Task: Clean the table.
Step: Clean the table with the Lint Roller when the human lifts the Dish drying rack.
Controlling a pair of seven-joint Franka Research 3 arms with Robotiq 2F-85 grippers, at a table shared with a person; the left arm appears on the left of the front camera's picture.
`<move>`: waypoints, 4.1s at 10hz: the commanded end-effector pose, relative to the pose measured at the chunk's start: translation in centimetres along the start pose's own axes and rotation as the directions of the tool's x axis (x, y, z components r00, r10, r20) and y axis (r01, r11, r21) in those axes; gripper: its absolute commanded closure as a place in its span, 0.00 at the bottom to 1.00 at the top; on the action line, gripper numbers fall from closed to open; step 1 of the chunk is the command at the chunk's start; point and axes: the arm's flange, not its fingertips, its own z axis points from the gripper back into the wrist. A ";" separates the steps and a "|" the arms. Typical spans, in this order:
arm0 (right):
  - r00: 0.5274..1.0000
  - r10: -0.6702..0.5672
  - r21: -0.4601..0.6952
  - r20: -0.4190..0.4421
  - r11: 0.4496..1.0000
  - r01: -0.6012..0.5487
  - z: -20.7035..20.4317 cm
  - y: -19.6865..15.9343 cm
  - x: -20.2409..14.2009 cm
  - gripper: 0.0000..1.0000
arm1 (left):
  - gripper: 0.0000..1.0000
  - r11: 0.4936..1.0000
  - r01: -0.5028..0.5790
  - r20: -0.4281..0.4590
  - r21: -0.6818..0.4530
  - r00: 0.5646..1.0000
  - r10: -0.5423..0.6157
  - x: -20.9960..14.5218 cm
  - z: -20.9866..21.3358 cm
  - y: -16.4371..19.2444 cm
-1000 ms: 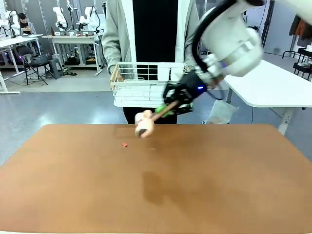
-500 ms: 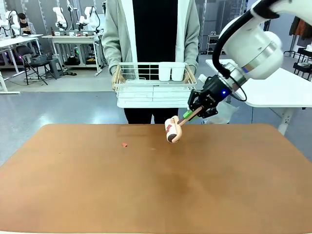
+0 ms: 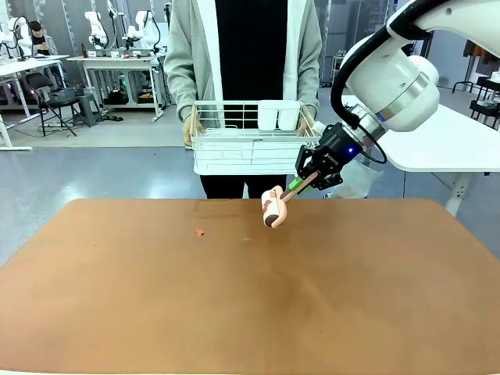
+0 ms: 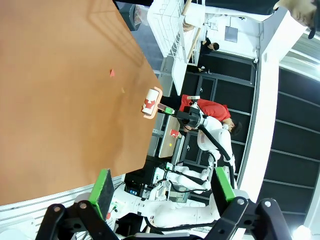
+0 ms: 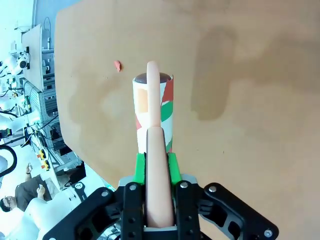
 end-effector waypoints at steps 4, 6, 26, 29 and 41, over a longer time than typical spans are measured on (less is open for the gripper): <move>0.996 -0.031 0.085 -0.081 0.996 0.038 -1.0 -1.6 4.8 0.79 | 0.00 1.000 0.009 0.002 -0.022 1.000 -0.009 -0.1 0.3 -0.1; 0.995 -0.062 0.109 -0.082 0.992 0.070 -1.4 -3.4 5.4 0.79 | 0.00 1.000 0.009 0.002 -0.022 1.000 -0.009 -0.1 0.3 -0.1; 0.987 0.002 0.238 -0.163 0.970 0.037 -23.9 11.6 2.9 0.79 | 0.00 1.000 0.009 0.002 -0.022 1.000 -0.009 -0.1 0.3 -0.1; 0.990 0.022 0.225 -0.140 0.974 0.010 -19.2 13.4 2.4 0.79 | 0.00 1.000 0.009 0.002 -0.022 1.000 -0.009 -0.1 0.3 -0.1; 0.993 -0.115 -0.512 -0.011 0.854 0.093 14.7 0.8 -12.9 0.79 | 0.00 1.000 0.009 0.002 -0.022 1.000 -0.009 -0.1 0.3 -0.1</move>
